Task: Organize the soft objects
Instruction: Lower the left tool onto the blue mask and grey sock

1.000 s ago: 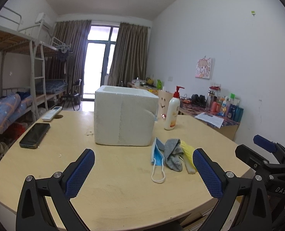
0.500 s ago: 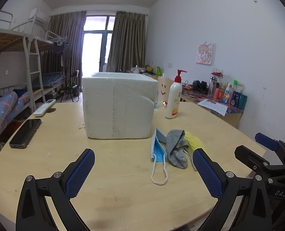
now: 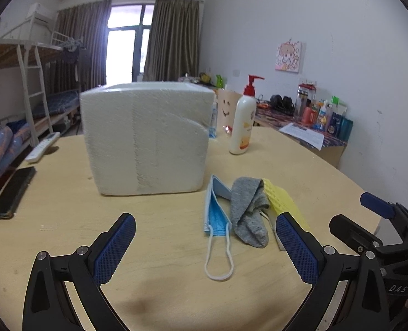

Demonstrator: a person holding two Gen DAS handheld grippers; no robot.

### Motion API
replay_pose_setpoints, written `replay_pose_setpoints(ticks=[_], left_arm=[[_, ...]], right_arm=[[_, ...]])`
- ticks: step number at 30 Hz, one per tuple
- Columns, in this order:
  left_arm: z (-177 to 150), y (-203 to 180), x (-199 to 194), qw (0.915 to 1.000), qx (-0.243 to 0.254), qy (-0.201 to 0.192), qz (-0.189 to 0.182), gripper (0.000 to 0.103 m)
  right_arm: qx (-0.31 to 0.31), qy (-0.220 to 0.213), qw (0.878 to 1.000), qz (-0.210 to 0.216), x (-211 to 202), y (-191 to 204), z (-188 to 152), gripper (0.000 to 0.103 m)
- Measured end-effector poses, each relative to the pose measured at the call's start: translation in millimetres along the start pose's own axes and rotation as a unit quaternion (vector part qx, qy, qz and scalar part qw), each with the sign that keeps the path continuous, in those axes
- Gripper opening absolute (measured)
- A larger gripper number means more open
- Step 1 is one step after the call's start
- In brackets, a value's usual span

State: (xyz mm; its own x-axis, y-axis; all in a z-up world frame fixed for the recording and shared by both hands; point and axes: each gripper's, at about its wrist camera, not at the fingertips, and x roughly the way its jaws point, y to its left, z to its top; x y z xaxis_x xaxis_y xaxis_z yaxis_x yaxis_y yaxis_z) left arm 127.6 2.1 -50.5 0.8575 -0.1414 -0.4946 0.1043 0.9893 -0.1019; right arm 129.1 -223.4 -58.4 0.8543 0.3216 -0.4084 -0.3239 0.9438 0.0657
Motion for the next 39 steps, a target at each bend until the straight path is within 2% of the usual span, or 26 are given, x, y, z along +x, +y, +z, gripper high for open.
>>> replay_pose_setpoints(ticks=[9, 20, 24, 35, 37, 39], left_arm=[[8.4, -0.1, 27.7, 0.9995, -0.008, 0.030, -0.001, 0.102], [13.7, 1.1, 62.3, 0.9969, -0.017, 0.074, 0.019, 0.102], [17.9, 3.9, 69.8, 0.9964, -0.021, 0.077, 0.030, 0.097], [20.1, 7.7, 99.6, 0.9919, -0.028, 0.117, 0.041, 0.085], [18.9, 7.5, 103.6, 0.9911, -0.026, 0.123, 0.044, 0.081], [18.3, 7.0, 108.7, 0.9897, -0.027, 0.132, 0.048, 0.071]], right_arm=[[0.009, 0.020, 1.000, -0.008, 16.0, -14.6, -0.4, 0.103], [0.005, 0.030, 1.000, 0.006, 30.6, -21.5, 1.5, 0.103], [0.010, 0.036, 0.999, 0.011, 36.0, -26.0, 0.6, 0.103], [0.016, 0.044, 0.999, 0.015, 46.3, -38.2, 1.5, 0.103], [0.017, 0.045, 0.999, 0.016, 47.8, -39.4, 1.2, 0.103], [0.015, 0.048, 0.999, 0.015, 49.8, -38.9, 1.0, 0.103]])
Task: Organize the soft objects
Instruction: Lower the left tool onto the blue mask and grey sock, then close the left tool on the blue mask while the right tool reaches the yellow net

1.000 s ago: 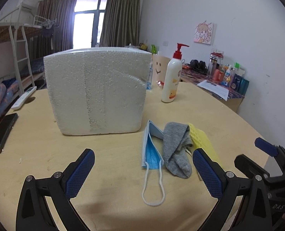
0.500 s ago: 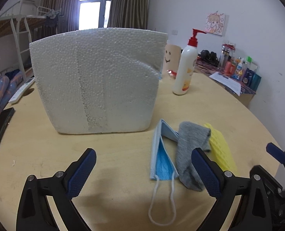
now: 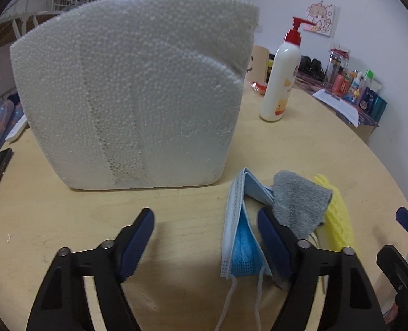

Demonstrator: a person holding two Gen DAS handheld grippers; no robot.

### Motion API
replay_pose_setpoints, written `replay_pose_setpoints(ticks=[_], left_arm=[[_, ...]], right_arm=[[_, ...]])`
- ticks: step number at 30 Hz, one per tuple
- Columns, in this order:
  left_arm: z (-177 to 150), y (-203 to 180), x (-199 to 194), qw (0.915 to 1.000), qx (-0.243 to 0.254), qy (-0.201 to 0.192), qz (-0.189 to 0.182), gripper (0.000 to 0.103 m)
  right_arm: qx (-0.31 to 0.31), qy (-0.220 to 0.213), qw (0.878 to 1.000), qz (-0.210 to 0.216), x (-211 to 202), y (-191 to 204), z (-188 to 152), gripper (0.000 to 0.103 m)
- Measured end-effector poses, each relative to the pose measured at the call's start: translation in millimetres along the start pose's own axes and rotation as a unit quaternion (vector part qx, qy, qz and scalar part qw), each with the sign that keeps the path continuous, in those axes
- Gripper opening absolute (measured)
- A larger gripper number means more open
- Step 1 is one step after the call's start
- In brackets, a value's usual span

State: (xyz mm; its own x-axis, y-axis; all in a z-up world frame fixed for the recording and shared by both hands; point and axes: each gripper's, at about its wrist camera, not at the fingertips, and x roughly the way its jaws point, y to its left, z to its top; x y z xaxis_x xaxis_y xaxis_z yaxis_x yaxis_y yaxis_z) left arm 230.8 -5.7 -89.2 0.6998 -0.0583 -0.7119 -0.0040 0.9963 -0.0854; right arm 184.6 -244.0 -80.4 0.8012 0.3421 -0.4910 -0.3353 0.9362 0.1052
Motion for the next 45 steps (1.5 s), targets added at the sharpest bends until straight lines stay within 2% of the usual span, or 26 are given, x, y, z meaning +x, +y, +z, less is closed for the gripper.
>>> replay_pose_setpoints(ticks=[2, 8, 11, 15, 16, 18, 23, 37, 45], left_arm=[[1.3, -1.4, 6.4, 0.9999, 0.000, 0.013, -0.002, 0.064], [3.1, -6.6, 13.7, 0.9995, 0.008, 0.030, -0.011, 0.050], [3.3, -8.3, 15.9, 0.9993, 0.007, 0.034, -0.015, 0.049], [4.0, -10.7, 15.9, 0.9990, 0.014, 0.036, -0.020, 0.042], [4.0, -10.3, 15.5, 0.9990, 0.016, 0.037, -0.020, 0.039], [8.8, -19.7, 20.8, 0.9987, 0.022, 0.038, -0.026, 0.026], [12.2, -25.7, 22.4, 0.9981, 0.031, 0.035, -0.040, 0.011], [6.4, -12.8, 10.8, 0.9978, 0.033, 0.020, -0.054, 0.008], [3.2, -7.2, 4.7, 0.9974, 0.031, 0.018, -0.062, 0.009]], right_arm=[[-0.001, 0.003, 1.000, 0.003, 2.3, -1.0, 0.5, 0.103], [-0.003, 0.006, 1.000, 0.006, 5.0, -0.5, 2.0, 0.103], [-0.003, 0.011, 1.000, 0.006, 7.2, -0.7, 1.2, 0.103], [-0.004, 0.017, 1.000, 0.006, 9.7, 1.4, 0.8, 0.103], [-0.005, 0.018, 1.000, 0.006, 10.8, 1.3, 1.6, 0.103], [-0.006, 0.020, 1.000, 0.006, 12.5, 2.1, 1.5, 0.103], [-0.004, 0.028, 1.000, 0.004, 14.9, 3.0, -0.9, 0.103], [-0.008, 0.047, 0.999, -0.007, 19.1, 12.8, -1.0, 0.103], [-0.032, 0.059, 0.998, -0.009, 22.9, 30.4, -0.1, 0.102]])
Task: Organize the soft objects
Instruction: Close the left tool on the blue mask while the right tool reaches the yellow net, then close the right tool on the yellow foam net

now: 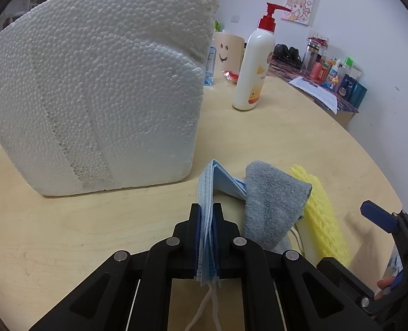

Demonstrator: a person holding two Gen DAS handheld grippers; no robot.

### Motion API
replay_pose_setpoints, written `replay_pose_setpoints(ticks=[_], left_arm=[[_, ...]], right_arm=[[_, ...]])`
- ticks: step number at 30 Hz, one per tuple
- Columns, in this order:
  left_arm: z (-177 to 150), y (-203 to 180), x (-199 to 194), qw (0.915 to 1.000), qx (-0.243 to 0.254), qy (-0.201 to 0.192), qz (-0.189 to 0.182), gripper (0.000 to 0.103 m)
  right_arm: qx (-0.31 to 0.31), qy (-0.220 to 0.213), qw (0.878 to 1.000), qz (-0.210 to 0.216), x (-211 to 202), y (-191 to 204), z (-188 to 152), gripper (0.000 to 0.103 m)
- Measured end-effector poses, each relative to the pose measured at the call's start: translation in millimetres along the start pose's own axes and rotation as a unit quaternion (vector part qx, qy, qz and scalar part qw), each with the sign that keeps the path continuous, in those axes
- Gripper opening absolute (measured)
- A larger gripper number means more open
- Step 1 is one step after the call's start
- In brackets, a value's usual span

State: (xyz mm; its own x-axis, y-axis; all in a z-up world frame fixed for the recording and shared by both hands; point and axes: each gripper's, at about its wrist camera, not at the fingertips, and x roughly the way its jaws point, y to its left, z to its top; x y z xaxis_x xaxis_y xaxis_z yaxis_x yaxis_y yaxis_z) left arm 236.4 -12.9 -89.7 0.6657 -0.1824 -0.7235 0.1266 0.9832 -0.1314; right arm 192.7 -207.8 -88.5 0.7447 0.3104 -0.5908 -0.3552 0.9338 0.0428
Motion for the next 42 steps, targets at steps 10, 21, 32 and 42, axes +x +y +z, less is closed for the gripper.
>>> replay_pose_setpoints(ticks=[10, 21, 32, 42], left_arm=[[-2.6, -1.5, -4.6, 1.0000, 0.004, -0.002, -0.002, 0.009], [-4.9, 0.4, -11.8, 1.0000, 0.003, -0.008, 0.003, 0.008], [-7.0, 0.7, -10.0, 1.0000, 0.004, -0.003, 0.006, 0.009], [-5.3, -5.8, -4.5, 0.9999, 0.015, 0.001, 0.003, 0.008]], right_arm=[[0.026, 0.042, 0.999, -0.019, 8.6, -16.0, -7.2, 0.058], [0.056, 0.040, 0.996, -0.062, 2.7, -45.0, -4.2, 0.044], [0.040, 0.047, 0.996, -0.059, 15.3, -40.7, 1.8, 0.059], [0.030, 0.055, 0.998, -0.023, 20.5, -34.8, 1.7, 0.024]])
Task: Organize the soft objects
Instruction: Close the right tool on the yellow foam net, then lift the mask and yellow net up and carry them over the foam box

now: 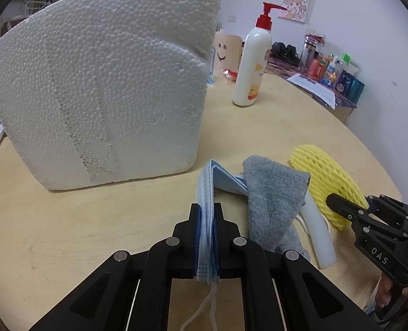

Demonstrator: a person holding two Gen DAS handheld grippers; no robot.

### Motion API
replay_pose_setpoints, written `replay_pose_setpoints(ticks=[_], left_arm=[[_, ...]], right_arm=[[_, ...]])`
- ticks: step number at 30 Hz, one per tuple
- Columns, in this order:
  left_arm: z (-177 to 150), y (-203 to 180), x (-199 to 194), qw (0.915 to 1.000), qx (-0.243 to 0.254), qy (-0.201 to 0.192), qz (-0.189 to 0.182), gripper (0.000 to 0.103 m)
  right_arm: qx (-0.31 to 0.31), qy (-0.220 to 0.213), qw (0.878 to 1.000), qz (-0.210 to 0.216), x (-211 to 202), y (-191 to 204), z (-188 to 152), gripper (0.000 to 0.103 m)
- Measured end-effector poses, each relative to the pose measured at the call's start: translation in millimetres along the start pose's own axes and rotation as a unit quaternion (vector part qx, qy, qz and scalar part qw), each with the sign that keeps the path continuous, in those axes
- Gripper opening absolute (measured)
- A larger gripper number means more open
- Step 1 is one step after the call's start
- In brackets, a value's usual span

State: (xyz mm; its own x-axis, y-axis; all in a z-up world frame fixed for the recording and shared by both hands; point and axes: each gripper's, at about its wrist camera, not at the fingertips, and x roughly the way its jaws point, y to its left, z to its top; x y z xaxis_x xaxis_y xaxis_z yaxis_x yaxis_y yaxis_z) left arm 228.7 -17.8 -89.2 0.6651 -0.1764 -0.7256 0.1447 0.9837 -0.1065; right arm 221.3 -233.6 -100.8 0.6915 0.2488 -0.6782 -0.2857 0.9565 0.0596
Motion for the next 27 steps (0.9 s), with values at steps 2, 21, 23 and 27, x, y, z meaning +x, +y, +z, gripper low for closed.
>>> replay_pose_setpoints(ticks=[2, 21, 23, 27], left_arm=[[0.4, -2.1, 0.3, 1.0000, 0.004, 0.000, -0.002, 0.008], [-2.2, -0.1, -52.4, 0.9973, 0.015, -0.072, 0.005, 0.008], [-1.0, -0.5, -59.9, 0.9964, 0.018, -0.082, 0.005, 0.008], [-0.6, 0.7, -74.1, 0.9947, 0.018, -0.101, 0.009, 0.008]], right_arm=[[0.000, 0.000, 1.000, 0.003, -0.1, 0.2, 0.1, 0.022], [0.032, -0.061, 0.997, 0.018, -49.8, -2.5, 6.0, 0.015], [0.030, -0.069, 0.997, 0.018, -56.8, -0.5, 5.7, 0.015], [0.028, -0.083, 0.996, 0.018, -68.3, 2.4, 6.1, 0.015]])
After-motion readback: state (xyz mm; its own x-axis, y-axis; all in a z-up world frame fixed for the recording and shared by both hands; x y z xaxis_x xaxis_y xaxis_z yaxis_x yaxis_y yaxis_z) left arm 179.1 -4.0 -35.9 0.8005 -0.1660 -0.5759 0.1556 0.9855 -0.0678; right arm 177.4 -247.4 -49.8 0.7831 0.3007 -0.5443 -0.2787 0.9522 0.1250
